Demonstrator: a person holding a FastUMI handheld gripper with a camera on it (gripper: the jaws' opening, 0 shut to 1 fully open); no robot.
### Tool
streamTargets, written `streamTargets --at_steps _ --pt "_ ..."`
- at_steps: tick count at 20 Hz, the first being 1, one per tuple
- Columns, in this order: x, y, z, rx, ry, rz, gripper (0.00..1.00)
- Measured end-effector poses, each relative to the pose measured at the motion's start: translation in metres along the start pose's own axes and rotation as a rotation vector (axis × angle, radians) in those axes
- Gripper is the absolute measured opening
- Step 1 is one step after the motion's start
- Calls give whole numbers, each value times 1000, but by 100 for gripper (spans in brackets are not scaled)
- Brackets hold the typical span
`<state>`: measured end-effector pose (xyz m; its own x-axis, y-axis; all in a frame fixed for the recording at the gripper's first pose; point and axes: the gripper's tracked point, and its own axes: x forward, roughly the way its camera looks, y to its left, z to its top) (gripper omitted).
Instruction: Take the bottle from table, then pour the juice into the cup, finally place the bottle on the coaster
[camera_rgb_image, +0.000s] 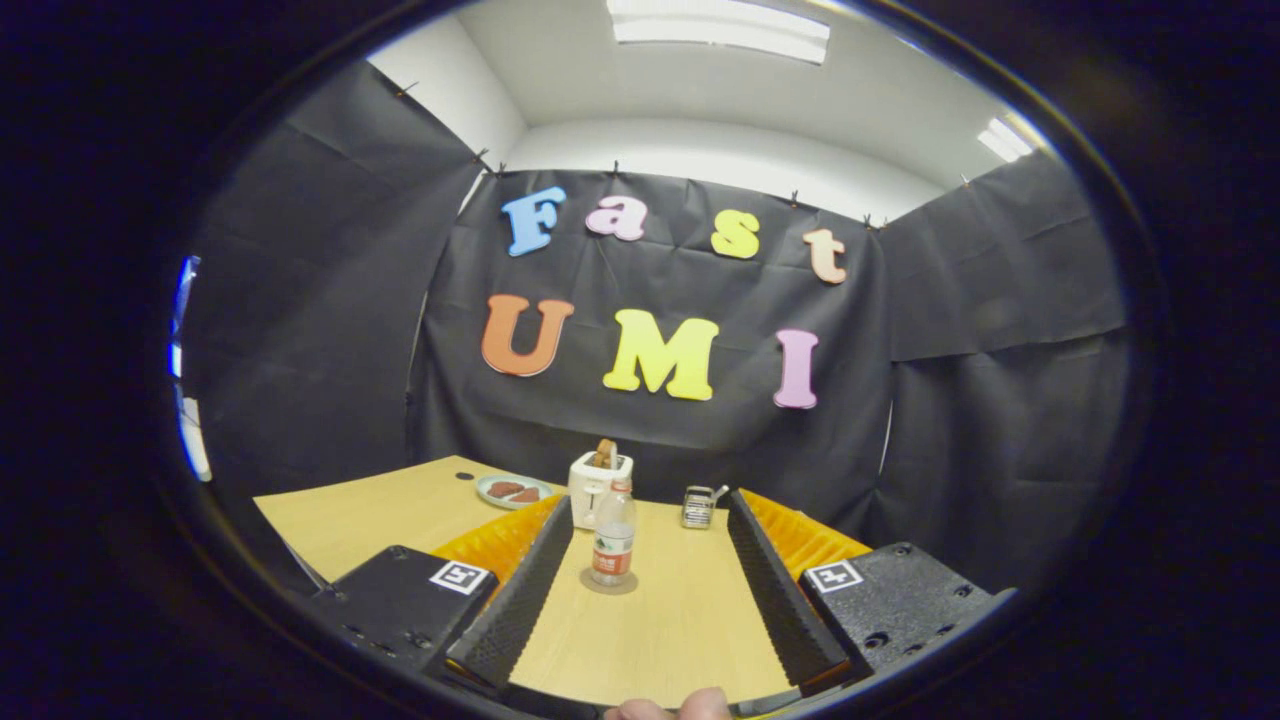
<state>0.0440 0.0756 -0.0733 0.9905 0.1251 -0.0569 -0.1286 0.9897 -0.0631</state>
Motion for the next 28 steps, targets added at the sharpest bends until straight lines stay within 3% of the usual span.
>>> streamTargets --at_steps 9,28 --pt "-21 8 -12 46 22 -30 100" --pt "-17 -1 6 59 -39 -70 100"
